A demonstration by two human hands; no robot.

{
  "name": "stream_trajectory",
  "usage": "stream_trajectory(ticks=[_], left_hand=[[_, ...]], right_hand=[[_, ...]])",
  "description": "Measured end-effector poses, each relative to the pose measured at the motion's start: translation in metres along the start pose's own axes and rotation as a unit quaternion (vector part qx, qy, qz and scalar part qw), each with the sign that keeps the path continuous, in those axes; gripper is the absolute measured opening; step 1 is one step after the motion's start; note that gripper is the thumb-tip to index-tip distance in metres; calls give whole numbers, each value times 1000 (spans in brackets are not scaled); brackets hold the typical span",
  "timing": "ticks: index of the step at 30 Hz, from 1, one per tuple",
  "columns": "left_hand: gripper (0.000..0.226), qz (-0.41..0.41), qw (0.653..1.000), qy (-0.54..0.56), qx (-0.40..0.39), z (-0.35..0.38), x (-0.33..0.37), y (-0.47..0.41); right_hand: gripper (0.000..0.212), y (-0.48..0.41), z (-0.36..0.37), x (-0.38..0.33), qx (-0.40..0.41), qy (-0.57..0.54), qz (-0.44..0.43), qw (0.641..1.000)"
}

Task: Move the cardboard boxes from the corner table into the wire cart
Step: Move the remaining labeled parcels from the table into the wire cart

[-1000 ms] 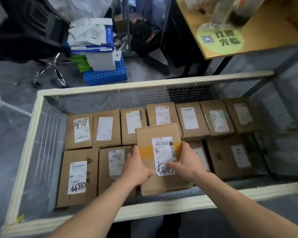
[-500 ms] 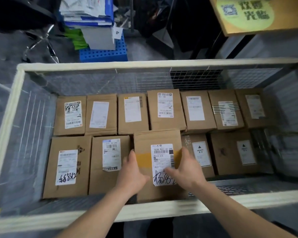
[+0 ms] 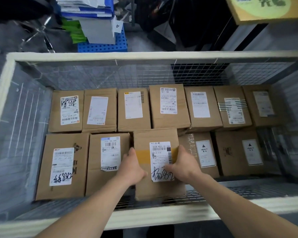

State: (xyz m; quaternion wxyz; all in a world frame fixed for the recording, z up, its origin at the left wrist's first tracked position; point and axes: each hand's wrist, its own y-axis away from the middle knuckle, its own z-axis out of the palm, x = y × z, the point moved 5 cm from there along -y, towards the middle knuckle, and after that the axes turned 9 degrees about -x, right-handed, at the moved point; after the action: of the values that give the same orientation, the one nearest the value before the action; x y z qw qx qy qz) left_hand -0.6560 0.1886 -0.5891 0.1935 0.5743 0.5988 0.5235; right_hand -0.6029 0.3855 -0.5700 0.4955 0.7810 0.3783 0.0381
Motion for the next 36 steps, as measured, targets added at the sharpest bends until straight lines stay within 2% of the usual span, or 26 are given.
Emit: stream_trajectory(ticks=[6,11,16,18,20,26,29,31,36], left_hand=[[98,-13,998,-66,15,7,-10,-32],[74,-2,985,-158,69,12,-14,-42],[100,5,973,-221,65,8,-7,-37],[98,32,966,-246,68,5,3,-27],[86,63,959,-263,79,-4,17,-13],[81,158,927,-326,97,-37,80,47],[82,216,911,-335,109,-52,128,86],[81,265,895,-339,120,-61,166,115],[81,392,831,-372,130,-67,269,198]], right_hand=[[57,-40,18,6,-7,-7,9,1000],[61,-62,42,16,-8,-5,7,1000],[63,-65,40,12,-38,40,5,998],[62,-59,33,9,-37,97,-1,995],[61,-48,22,3,-25,112,-6,993],[68,21,-50,-29,81,112,-60,989],[54,76,-104,-38,156,81,-89,980],[45,114,-139,-37,195,77,-80,974],[48,218,-210,-6,297,40,-23,954]])
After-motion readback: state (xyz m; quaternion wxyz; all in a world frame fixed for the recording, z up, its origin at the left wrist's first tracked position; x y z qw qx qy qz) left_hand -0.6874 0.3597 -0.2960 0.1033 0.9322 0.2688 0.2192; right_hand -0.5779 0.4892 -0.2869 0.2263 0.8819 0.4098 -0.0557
